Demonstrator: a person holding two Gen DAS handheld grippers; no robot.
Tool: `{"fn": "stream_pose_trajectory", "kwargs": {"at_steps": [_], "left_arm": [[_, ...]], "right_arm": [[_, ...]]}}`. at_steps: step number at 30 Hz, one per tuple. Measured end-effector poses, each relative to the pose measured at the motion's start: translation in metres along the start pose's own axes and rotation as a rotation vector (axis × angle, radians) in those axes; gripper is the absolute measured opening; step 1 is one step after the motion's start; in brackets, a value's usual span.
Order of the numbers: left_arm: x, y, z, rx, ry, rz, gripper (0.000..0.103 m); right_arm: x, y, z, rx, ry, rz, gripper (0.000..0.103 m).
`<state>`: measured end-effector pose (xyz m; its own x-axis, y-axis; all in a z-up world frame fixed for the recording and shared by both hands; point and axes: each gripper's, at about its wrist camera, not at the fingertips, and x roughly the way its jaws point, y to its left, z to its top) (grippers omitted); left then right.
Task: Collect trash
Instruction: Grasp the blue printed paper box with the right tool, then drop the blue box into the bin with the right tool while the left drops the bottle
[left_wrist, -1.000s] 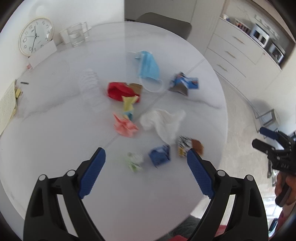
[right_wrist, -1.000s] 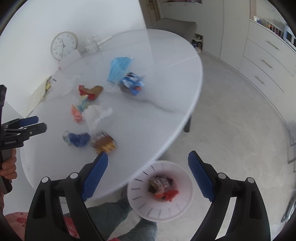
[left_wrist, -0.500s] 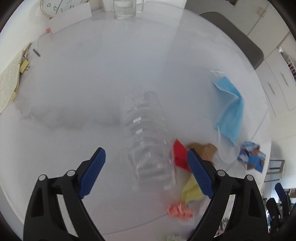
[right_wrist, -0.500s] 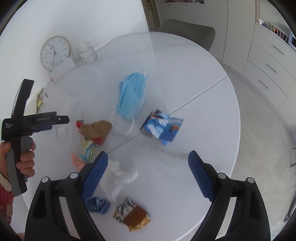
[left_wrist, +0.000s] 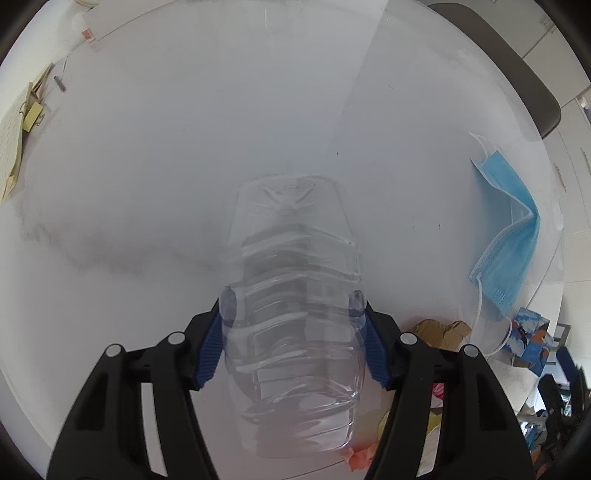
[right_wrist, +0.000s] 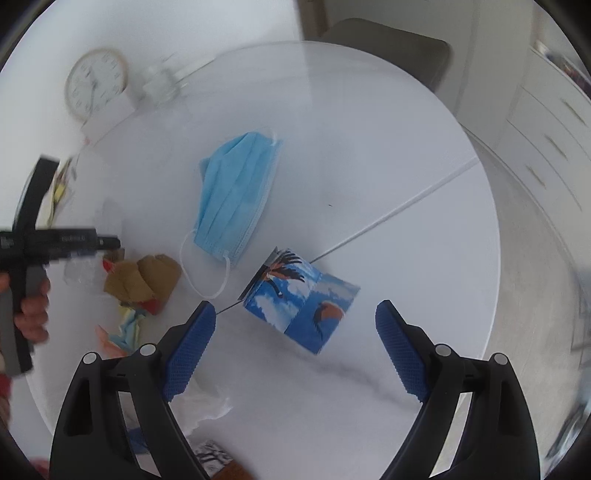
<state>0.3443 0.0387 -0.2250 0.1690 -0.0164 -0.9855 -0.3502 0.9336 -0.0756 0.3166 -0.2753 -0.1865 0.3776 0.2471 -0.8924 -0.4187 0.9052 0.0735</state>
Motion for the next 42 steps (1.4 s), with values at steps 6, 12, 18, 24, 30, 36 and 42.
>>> {"fn": "stream_pose_trajectory", "kwargs": {"at_steps": [6, 12, 18, 24, 30, 36, 42], "left_arm": [[-0.013, 0.014, -0.007, 0.01, -0.018, -0.017, 0.061], [-0.034, -0.006, -0.012, 0.068, -0.067, 0.013, 0.061], [-0.065, -0.026, -0.036, 0.157, -0.112, 0.006, 0.061], [-0.109, -0.06, -0.079, 0.282, -0.15, -0.069, 0.061], [-0.136, -0.123, -0.149, 0.46, -0.137, -0.176, 0.061], [-0.138, -0.193, -0.223, 0.629, -0.061, -0.289, 0.061], [-0.131, -0.24, -0.283, 0.729, -0.023, -0.293, 0.061]], "right_arm": [[0.021, 0.019, 0.014, -0.354, 0.106, 0.03, 0.088], [0.047, 0.025, 0.018, -0.5, 0.184, 0.015, 0.063], [0.027, 0.008, 0.016, -0.383, 0.148, 0.022, 0.05], [-0.045, -0.024, -0.025, -0.156, 0.043, 0.026, 0.051], [-0.121, -0.054, -0.118, 0.032, -0.004, -0.012, 0.051], [-0.132, -0.063, -0.202, 0.118, 0.055, -0.03, 0.051], [-0.087, -0.054, -0.259, 0.108, 0.155, 0.029, 0.054]]}}
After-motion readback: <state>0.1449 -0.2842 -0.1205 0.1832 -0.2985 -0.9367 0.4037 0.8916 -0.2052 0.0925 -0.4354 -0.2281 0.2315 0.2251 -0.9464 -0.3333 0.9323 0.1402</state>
